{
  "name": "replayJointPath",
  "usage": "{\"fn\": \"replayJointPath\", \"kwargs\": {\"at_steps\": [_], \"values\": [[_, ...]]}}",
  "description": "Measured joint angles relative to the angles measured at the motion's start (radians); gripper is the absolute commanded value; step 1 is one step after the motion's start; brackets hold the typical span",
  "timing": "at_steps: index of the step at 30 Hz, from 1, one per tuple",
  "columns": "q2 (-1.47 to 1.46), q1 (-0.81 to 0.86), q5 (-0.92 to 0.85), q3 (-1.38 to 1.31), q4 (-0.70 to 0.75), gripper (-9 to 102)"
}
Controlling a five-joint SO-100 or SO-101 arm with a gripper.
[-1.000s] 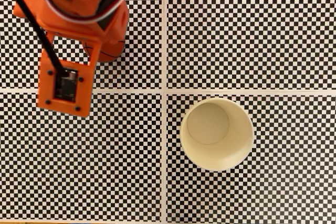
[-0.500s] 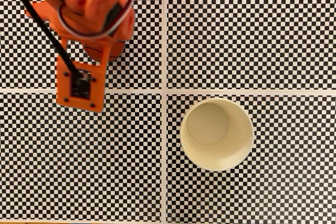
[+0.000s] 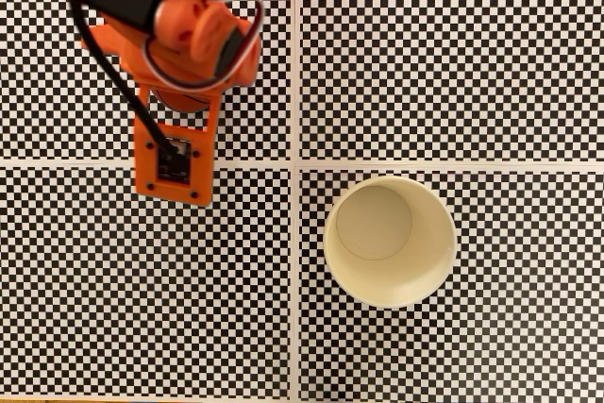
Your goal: Grasp basketball and place into cup.
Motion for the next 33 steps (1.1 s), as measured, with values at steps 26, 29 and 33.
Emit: {"fn": "replayJointPath", "kwargs": {"at_steps": [26,29,33], "values": [[-0.078,0.023,-0.031,0.083,-0.19,39],[-0.078,0.034,-0.046,0.084,-0.19,33],[-0.067,0.043,-0.054,0.084,-0.19,24]]}}
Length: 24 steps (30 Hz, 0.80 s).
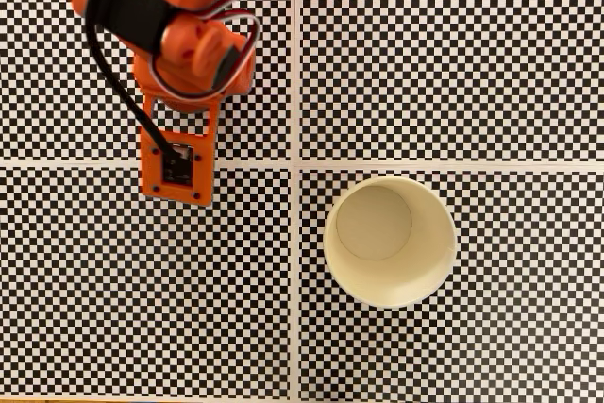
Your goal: Grasp basketball and place into cup.
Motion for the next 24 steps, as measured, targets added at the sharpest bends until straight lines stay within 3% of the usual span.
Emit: {"fn": "replayJointPath", "kwargs": {"at_steps": [7,14,24], "values": [[0.054,-0.003,0.0,0.023,-0.006,14],[0.109,0.006,0.0,0.038,-0.011,11],[0.454,-0.08,0.011,0.041,0.146,8]]}}
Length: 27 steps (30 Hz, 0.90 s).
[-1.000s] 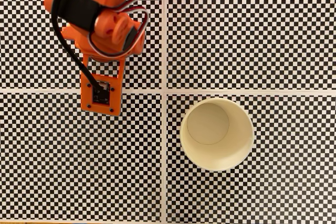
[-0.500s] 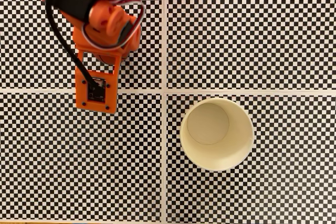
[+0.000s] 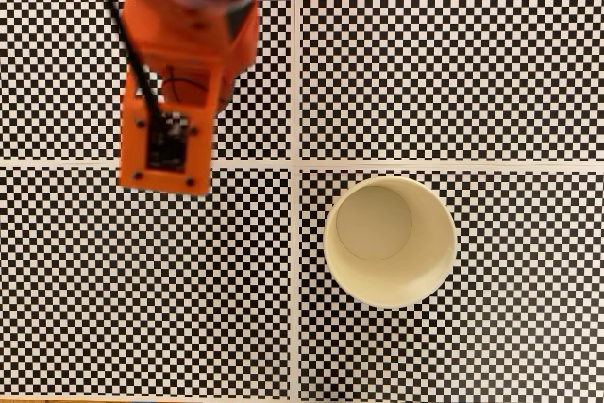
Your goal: Grasp basketball and place into cup.
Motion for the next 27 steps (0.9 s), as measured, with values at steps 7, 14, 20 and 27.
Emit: {"fn": "replayJointPath", "kwargs": {"at_steps": [7,14,20,27], "values": [[0.087,-0.179,0.137,-0.075,0.106,10],[0.075,-0.327,0.247,-0.253,0.15,7],[-0.023,-0.423,0.314,-0.42,0.156,7],[-0.167,-0.531,0.388,-0.558,0.141,8]]}}
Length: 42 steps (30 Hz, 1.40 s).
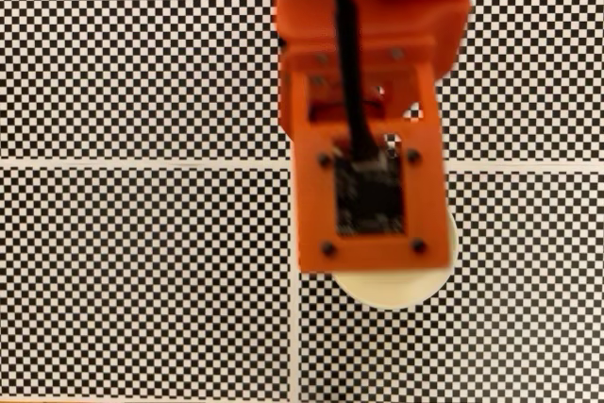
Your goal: Grasp basketball and place into cup.
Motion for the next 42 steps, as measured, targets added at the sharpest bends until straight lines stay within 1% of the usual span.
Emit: {"fn": "replayJointPath", "kwargs": {"at_steps": [4,16,34,42], "values": [[-0.071,-0.048,0.018,-0.051,-0.034,9],[-0.305,-0.107,0.064,-0.304,-0.043,8],[-0.5,-0.097,0.107,-0.529,-0.04,9],[-0.546,-0.069,0.098,-0.607,0.071,9]]}}
